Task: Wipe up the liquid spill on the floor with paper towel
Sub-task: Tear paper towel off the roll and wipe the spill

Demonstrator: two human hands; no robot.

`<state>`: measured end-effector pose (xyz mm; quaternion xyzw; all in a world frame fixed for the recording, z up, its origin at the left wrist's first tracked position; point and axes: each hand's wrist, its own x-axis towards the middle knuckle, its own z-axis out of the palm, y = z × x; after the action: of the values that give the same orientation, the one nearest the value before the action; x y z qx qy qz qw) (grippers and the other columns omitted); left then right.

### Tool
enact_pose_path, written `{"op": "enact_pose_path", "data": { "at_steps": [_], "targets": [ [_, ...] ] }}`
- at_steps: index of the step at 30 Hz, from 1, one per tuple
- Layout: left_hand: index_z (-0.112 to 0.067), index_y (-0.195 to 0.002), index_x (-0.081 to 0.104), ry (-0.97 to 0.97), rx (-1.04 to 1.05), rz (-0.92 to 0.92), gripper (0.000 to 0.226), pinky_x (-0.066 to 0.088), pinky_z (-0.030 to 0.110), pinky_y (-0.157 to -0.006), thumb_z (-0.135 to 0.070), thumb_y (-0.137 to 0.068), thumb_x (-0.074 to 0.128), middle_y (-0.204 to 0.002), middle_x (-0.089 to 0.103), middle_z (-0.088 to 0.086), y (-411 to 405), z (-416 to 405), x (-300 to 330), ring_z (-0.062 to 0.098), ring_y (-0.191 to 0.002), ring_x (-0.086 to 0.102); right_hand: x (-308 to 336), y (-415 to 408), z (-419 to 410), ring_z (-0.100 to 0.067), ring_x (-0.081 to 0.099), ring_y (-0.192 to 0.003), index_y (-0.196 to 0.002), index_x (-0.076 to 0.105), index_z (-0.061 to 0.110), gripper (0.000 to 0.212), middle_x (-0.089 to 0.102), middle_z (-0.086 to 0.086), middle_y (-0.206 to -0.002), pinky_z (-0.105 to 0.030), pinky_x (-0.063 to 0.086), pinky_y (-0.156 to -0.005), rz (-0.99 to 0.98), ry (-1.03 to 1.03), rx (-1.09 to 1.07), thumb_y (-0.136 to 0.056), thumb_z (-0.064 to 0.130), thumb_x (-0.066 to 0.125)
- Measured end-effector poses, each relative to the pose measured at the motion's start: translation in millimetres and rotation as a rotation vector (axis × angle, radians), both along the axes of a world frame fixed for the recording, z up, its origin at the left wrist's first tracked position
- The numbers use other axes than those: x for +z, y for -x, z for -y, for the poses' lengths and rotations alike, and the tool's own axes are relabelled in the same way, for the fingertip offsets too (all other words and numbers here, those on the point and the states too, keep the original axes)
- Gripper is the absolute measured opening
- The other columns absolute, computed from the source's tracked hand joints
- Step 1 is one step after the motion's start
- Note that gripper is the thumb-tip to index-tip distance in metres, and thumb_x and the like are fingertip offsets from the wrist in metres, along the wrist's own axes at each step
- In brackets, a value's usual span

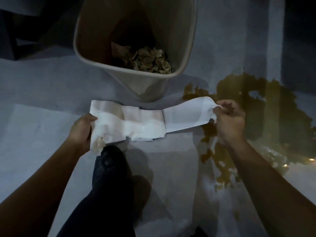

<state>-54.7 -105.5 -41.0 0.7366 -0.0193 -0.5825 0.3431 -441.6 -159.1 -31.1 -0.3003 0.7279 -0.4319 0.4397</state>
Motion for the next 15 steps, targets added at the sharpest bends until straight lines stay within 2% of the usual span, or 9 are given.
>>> {"op": "enact_pose_path", "data": {
  "at_steps": [1,3,4,5,7,9,12,13,15],
  "targets": [
    [0.0,-0.123,0.063,0.011,-0.024,0.084,0.04,0.057,0.035,-0.053,-0.019,-0.089,0.05,-0.111,0.068,0.028,-6,2,-1,0.029,-0.068,0.07,2,3,1,-0.013,0.066,-0.073,-0.083,0.066,0.026,0.03,0.07,0.009,-0.078,-0.023,0.052,-0.054,0.013,0.013,-0.033,-0.084,-0.004,0.065],
    [-0.007,-0.109,0.061,0.018,-0.109,0.283,0.021,0.052,0.032,-0.044,-0.018,-0.094,0.053,-0.094,0.065,0.029,-16,9,0,0.029,-0.053,0.064,5,6,3,-0.016,0.069,-0.082,-0.087,0.067,0.028,0.033,0.07,0.009,-0.084,-0.031,0.057,-0.062,0.043,0.03,-0.078,-0.084,-0.004,0.065],
    [-0.012,-0.104,0.06,0.013,-0.141,0.378,0.014,0.052,0.035,-0.045,-0.021,-0.095,0.055,-0.091,0.063,0.027,-21,13,-2,0.032,-0.055,0.063,6,6,3,-0.018,0.07,-0.086,-0.088,0.067,0.029,0.033,0.071,0.009,-0.087,-0.035,0.059,-0.066,0.046,0.036,-0.076,-0.084,-0.004,0.066],
    [-0.015,-0.103,0.059,0.006,-0.162,0.461,0.013,0.057,0.042,-0.053,-0.025,-0.095,0.057,-0.096,0.064,0.024,-27,17,-5,0.035,-0.068,0.066,6,5,3,-0.018,0.07,-0.087,-0.089,0.067,0.029,0.034,0.071,0.009,-0.089,-0.039,0.06,-0.069,0.039,0.046,-0.067,-0.084,-0.004,0.066],
    [-0.018,-0.111,0.06,-0.023,-0.158,0.611,0.02,0.059,0.053,-0.082,-0.031,-0.096,0.058,-0.111,0.064,0.016,-34,22,-8,0.04,-0.1,0.065,8,3,2,-0.015,0.069,-0.084,-0.09,0.067,0.029,0.035,0.07,0.011,-0.086,-0.04,0.059,-0.072,0.03,0.082,-0.052,-0.083,-0.005,0.064],
    [-0.017,-0.122,0.056,-0.05,-0.179,0.818,0.035,0.054,0.049,-0.094,-0.042,-0.098,0.055,-0.12,0.063,0.015,-27,22,-11,0.039,-0.11,0.062,5,-2,-1,-0.015,0.07,-0.084,-0.091,0.068,0.03,0.035,0.071,0.011,-0.086,-0.043,0.06,-0.073,0.024,0.095,-0.041,-0.082,-0.004,0.064],
    [-0.012,-0.13,0.052,0.117,-0.491,1.208,0.045,0.044,0.049,-0.097,-0.042,-0.096,0.052,-0.13,0.056,0.022,26,16,-4,0.042,-0.119,0.053,4,-11,-9,-0.021,0.073,-0.085,-0.099,0.068,0.024,0.031,0.072,0.004,-0.091,-0.038,0.06,-0.065,0.038,0.1,-0.009,-0.084,-0.003,0.062],
    [-0.014,-0.129,0.053,0.17,-0.629,1.252,0.046,0.043,0.049,-0.097,-0.045,-0.096,0.052,-0.131,0.054,0.021,51,13,-1,0.041,-0.12,0.05,3,-14,-13,-0.018,0.073,-0.083,-0.101,0.067,0.021,0.03,0.072,0.005,-0.091,-0.034,0.059,-0.062,0.043,0.102,-0.007,-0.086,-0.004,0.062],
    [-0.015,-0.128,0.055,0.193,-0.891,1.214,0.058,0.045,0.048,-0.092,-0.06,-0.092,0.051,-0.128,0.052,0.019,100,16,0,0.039,-0.116,0.049,5,-20,-19,-0.018,0.074,-0.084,-0.102,0.067,0.021,0.029,0.073,0.008,-0.088,-0.034,0.059,-0.062,0.057,0.101,-0.015,-0.086,-0.004,0.061]
  ]
}}
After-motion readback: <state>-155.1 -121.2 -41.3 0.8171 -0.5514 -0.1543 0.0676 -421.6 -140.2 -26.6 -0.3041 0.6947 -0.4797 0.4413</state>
